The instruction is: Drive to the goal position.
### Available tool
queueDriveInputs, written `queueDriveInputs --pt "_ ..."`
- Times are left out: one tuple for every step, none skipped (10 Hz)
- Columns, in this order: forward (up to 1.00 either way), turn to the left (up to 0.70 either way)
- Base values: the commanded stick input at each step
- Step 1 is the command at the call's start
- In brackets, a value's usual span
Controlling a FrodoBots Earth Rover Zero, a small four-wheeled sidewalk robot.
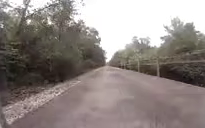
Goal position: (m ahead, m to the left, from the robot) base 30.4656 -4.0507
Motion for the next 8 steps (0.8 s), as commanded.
queueDriveInputs --pt "0.7 0.0" --pt "0.7 0.0" --pt "0.7 0.0" --pt "0.7 0.0" --pt "0.7 0.0" --pt "0.7 0.0" --pt "0.7 0.01" --pt "0.7 0.35"
